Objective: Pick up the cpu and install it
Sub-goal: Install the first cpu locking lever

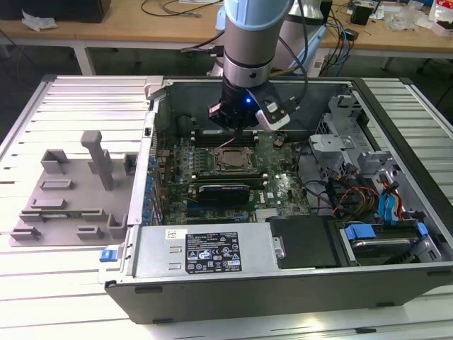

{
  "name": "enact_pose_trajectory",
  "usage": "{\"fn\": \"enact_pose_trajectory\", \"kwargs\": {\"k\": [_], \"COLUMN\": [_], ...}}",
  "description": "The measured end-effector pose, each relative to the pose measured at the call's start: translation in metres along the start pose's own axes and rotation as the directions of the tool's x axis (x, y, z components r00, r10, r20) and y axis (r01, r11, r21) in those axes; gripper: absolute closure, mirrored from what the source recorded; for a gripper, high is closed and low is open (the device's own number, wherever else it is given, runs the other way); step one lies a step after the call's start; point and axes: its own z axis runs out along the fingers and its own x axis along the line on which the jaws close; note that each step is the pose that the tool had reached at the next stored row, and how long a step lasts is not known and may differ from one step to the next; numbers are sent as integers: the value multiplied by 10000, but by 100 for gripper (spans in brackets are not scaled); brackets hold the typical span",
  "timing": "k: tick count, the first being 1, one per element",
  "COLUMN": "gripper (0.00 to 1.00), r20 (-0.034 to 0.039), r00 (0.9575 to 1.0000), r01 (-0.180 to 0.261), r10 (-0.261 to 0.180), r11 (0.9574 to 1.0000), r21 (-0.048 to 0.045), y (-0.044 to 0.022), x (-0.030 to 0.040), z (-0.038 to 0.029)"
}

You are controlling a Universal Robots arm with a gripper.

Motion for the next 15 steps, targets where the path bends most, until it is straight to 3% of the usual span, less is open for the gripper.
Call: {"fn": "enact_pose_trajectory", "kwargs": {"k": [7,12,15], "gripper": [89,89,89], "r20": [2,6,34], "r00": [10000,10000,9999], "r01": [-9,-21,-154], "r10": [9,21,153], "r11": [10000,10000,9999], "r21": [2,1,56], "y": [33,101,103], "x": [56,78,85], "z": [102,171,209]}}
